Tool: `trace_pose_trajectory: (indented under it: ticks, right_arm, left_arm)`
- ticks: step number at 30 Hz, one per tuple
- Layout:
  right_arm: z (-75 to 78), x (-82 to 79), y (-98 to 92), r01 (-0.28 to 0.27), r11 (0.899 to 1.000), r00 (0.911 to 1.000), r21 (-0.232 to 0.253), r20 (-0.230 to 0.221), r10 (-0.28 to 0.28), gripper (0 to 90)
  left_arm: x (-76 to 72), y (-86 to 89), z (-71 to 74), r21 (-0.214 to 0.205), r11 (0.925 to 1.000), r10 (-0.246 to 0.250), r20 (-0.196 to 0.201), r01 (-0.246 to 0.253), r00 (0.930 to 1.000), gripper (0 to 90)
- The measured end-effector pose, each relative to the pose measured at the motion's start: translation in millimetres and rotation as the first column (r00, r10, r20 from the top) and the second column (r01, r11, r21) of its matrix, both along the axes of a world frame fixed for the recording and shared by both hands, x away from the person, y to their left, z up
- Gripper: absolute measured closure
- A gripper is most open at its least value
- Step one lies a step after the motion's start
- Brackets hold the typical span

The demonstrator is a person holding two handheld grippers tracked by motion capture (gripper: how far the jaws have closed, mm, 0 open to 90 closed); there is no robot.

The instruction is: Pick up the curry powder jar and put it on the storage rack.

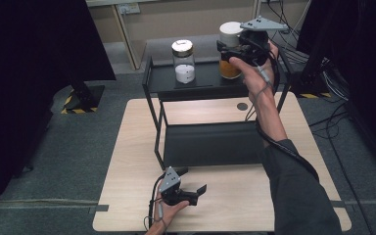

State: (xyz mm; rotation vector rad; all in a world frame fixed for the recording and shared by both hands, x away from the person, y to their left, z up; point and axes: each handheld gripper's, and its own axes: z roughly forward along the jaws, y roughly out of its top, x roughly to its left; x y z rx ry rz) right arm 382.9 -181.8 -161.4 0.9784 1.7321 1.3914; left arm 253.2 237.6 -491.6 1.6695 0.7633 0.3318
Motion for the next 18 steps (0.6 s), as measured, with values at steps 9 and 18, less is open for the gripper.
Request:
trace_pose_trajectory:
  ticks: [9,18]
  right_arm:
    - [-6.0,4.1,1.9,-0.003,1.0,1.0,0.003,-0.007,0.003,35.3]
    - [-9.8,5.1,-2.3,-0.01,1.0,0.9999,0.027,-0.006,0.01,31.3]
  left_arm:
    - [0.1,0.0,-0.1,0.002,1.0,0.0,-0.001,0.0,1.0,1.4]
    - [-0.3,-0.4,-0.4,0.0,1.0,-0.001,0.001,0.001,1.0,1.5]
